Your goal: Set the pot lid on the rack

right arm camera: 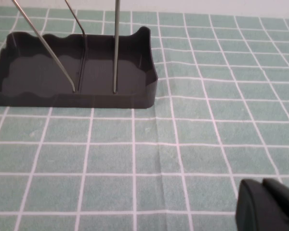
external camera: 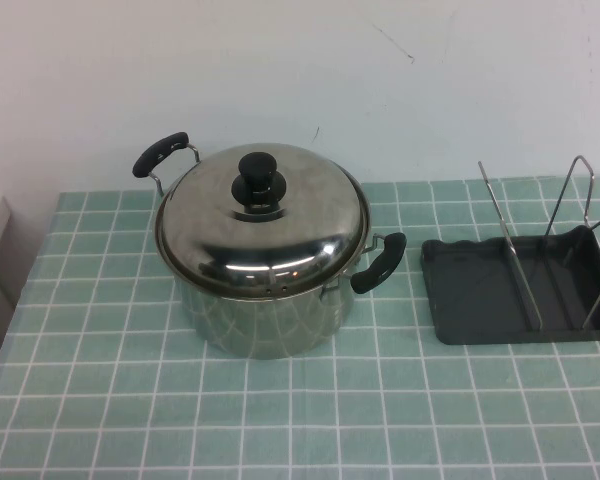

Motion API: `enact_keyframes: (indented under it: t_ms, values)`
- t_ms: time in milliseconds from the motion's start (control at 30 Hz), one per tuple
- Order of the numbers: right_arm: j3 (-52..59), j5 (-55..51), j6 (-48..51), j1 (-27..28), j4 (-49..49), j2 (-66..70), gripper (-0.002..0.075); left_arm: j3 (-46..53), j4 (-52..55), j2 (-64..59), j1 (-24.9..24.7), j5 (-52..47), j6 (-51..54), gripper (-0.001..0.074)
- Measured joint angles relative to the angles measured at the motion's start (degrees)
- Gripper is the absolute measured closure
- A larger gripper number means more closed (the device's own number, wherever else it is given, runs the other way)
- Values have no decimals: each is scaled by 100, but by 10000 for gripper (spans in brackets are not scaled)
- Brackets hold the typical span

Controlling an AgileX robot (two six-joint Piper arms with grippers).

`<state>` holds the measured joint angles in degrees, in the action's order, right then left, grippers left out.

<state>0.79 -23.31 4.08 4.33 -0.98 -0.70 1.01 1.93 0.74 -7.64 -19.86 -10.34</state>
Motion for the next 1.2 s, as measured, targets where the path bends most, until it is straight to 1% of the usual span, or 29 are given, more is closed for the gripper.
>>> enact_keyframes:
  t_ms: [467, 1200]
  values:
    - [37, 210, 0, 0, 0, 0, 729, 0, 0, 0, 0, 0, 0, 738]
    - [37, 210, 0, 0, 0, 0, 729, 0, 0, 0, 0, 0, 0, 737]
